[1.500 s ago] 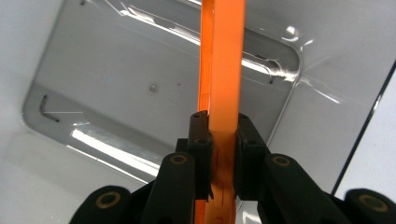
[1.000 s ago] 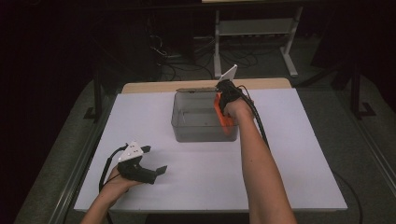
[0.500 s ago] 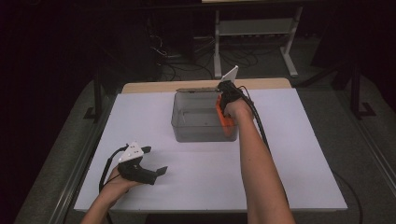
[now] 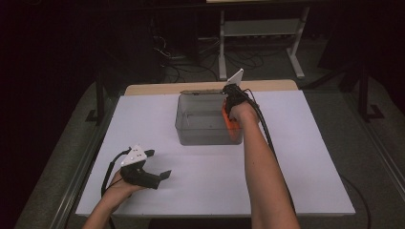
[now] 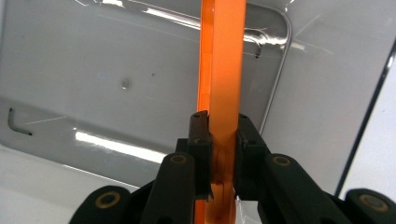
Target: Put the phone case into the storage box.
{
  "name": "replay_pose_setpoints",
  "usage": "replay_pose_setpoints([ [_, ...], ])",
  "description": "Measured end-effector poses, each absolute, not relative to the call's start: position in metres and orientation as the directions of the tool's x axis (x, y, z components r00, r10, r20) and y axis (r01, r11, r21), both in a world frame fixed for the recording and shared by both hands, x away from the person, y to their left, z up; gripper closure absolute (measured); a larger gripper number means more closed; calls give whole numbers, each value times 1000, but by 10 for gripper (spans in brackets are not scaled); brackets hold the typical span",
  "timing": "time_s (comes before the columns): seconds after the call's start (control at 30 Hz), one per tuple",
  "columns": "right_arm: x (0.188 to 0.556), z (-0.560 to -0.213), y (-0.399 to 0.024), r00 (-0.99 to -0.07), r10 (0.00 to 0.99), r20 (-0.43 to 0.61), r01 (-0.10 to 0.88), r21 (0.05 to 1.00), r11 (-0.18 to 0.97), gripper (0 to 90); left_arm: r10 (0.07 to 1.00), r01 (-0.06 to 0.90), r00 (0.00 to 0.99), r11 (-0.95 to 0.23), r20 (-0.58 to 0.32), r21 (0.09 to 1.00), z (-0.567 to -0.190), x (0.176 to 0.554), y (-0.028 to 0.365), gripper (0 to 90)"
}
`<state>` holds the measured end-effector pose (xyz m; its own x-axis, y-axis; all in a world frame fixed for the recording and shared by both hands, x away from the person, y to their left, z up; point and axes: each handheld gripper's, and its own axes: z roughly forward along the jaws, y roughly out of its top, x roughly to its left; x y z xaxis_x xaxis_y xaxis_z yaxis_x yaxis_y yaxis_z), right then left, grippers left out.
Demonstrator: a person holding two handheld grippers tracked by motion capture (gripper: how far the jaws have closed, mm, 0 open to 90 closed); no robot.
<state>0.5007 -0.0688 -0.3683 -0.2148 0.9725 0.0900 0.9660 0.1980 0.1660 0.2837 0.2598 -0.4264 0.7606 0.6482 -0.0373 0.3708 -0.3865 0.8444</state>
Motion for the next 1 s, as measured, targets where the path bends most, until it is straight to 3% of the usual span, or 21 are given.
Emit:
replay_pose_setpoints([
  [1.0,503,-369,-69,-228,971,73,964,157,215,742,636,367,771,-393,-38,843,-426,283,258,0],
])
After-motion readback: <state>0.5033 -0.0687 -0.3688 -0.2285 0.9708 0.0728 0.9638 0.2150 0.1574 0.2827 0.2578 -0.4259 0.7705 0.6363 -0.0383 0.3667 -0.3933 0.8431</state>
